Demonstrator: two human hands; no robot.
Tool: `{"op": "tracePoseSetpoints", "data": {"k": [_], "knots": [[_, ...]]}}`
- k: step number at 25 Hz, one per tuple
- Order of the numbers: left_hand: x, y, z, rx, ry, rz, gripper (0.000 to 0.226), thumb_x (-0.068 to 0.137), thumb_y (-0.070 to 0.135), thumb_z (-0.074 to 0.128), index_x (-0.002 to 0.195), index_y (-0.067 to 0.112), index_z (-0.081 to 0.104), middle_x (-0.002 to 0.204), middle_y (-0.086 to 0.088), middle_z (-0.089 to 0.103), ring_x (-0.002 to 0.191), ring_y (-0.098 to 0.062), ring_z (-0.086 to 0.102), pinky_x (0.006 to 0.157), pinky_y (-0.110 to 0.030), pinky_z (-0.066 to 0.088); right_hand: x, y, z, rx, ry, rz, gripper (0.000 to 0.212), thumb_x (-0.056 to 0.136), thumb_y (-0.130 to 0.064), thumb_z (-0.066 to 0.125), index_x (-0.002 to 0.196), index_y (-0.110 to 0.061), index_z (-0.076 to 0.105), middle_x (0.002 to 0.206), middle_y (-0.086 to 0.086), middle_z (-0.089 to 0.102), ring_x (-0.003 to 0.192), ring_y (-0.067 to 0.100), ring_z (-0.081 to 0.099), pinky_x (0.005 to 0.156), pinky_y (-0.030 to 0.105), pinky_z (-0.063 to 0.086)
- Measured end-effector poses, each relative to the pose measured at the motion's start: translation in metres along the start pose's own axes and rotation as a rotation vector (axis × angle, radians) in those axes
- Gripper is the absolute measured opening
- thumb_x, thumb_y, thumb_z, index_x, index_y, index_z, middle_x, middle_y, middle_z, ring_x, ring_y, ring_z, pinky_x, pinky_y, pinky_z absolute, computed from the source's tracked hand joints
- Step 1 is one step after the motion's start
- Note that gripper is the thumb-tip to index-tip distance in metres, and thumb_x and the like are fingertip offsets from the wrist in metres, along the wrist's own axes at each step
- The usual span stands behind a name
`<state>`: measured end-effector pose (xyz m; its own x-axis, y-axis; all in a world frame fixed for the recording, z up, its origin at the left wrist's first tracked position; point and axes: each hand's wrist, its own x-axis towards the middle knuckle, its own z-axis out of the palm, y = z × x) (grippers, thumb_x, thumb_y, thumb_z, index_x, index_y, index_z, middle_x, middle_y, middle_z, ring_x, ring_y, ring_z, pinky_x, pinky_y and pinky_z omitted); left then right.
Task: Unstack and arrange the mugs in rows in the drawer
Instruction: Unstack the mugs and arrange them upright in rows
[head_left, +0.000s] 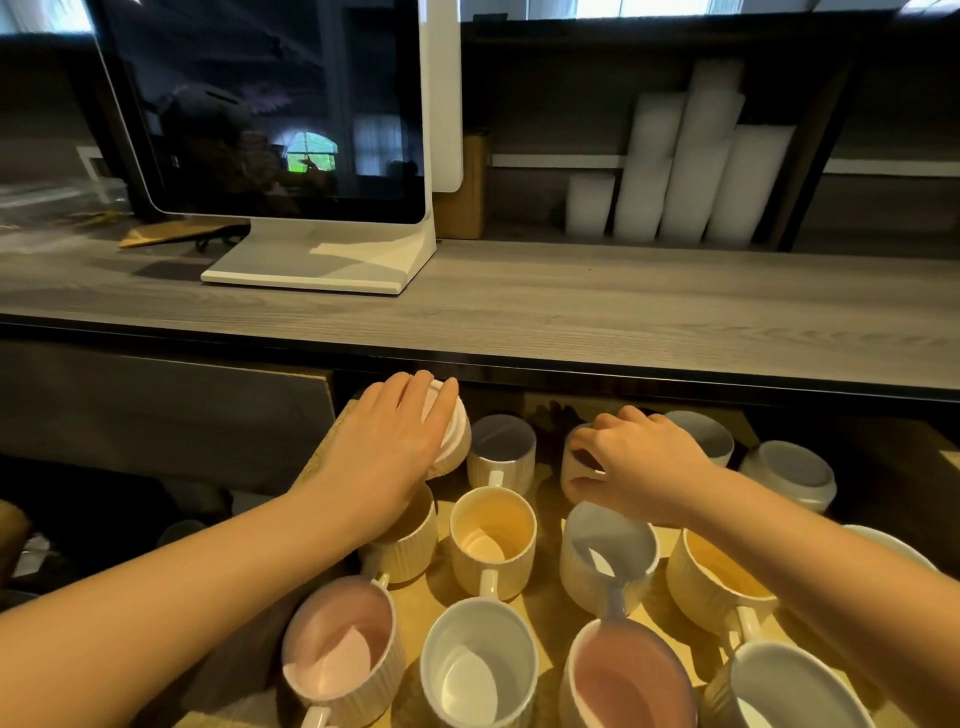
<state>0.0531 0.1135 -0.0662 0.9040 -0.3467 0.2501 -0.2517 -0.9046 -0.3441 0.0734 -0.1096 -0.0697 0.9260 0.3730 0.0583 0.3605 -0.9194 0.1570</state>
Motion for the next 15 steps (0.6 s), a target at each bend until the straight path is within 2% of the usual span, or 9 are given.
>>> {"op": "tracePoseSetpoints", "data": {"k": [3,5,7,9,11,13,15], "knots": [[-0.012,-0.009,-0.023,-0.194,0.107,0.056,0.087,0.080,0.032,0.070,0.148,0.017,0.018,0.150,-0.008,0.031,0.136,-0.025,0.032,0.110,-0.036,0.030,-0.004,0.002,-0.008,0.138,0.004,-0.004,0.053,0.089,-0.043,0.054,0.137,-0.026,0.041,0.130,0.001,0.054,0.116,0.021,0.052,0.092,0.031,0.050],[-0.015,-0.012,-0.041,-0.491,0.112,0.088,0.082,0.081,0.036,0.067,0.147,0.021,0.020,0.150,0.001,0.030,0.134,-0.014,0.031,0.107,-0.030,0.030,-0.008,0.008,-0.016,0.490,-0.065,0.043,0.064,0.086,-0.039,0.061,0.142,-0.027,0.033,0.134,-0.001,0.052,0.117,0.018,0.054,0.093,0.030,0.051],[-0.015,-0.008,-0.054,-0.749,0.045,0.122,0.077,0.082,0.036,0.065,0.143,0.029,0.019,0.145,0.010,0.030,0.125,-0.001,0.031,0.101,-0.020,0.032,-0.014,0.017,-0.027,0.923,-0.136,0.036,0.078,0.079,-0.043,0.067,0.144,-0.035,0.025,0.138,-0.010,0.044,0.120,0.012,0.051,0.094,0.029,0.047],[-0.012,0.002,-0.060,-0.924,-0.004,0.148,0.070,0.082,0.033,0.066,0.135,0.039,0.021,0.135,0.015,0.034,0.115,0.005,0.035,0.089,-0.009,0.036,-0.025,0.022,-0.035,1.144,-0.179,-0.050,0.088,0.071,-0.046,0.072,0.141,-0.046,0.020,0.135,-0.022,0.037,0.117,0.002,0.047,0.093,0.024,0.044],[-0.008,0.013,-0.059,-1.076,-0.063,0.157,0.065,0.083,0.031,0.065,0.129,0.045,0.020,0.130,0.017,0.038,0.113,0.004,0.042,0.084,-0.008,0.042,-0.037,0.023,-0.034,1.242,-0.176,-0.137,0.084,0.070,-0.040,0.077,0.134,-0.054,0.024,0.127,-0.033,0.040,0.110,-0.005,0.051,0.086,0.015,0.049],[-0.004,0.022,-0.056,-1.204,-0.102,0.156,0.064,0.084,0.028,0.064,0.130,0.043,0.023,0.128,0.017,0.042,0.115,0.000,0.047,0.087,-0.013,0.047,-0.047,0.025,-0.030,1.318,-0.098,-0.159,0.075,0.068,-0.032,0.077,0.125,-0.056,0.034,0.118,-0.031,0.049,0.107,-0.009,0.054,0.081,0.013,0.052],[0.002,0.029,-0.055,-1.305,-0.137,0.152,0.062,0.084,0.027,0.064,0.131,0.040,0.026,0.122,0.021,0.045,0.112,0.002,0.049,0.085,-0.012,0.049,-0.052,0.027,-0.029,1.349,0.011,-0.121,0.062,0.066,-0.031,0.074,0.116,-0.052,0.043,0.112,-0.027,0.055,0.104,-0.008,0.056,0.076,0.012,0.052]]}}
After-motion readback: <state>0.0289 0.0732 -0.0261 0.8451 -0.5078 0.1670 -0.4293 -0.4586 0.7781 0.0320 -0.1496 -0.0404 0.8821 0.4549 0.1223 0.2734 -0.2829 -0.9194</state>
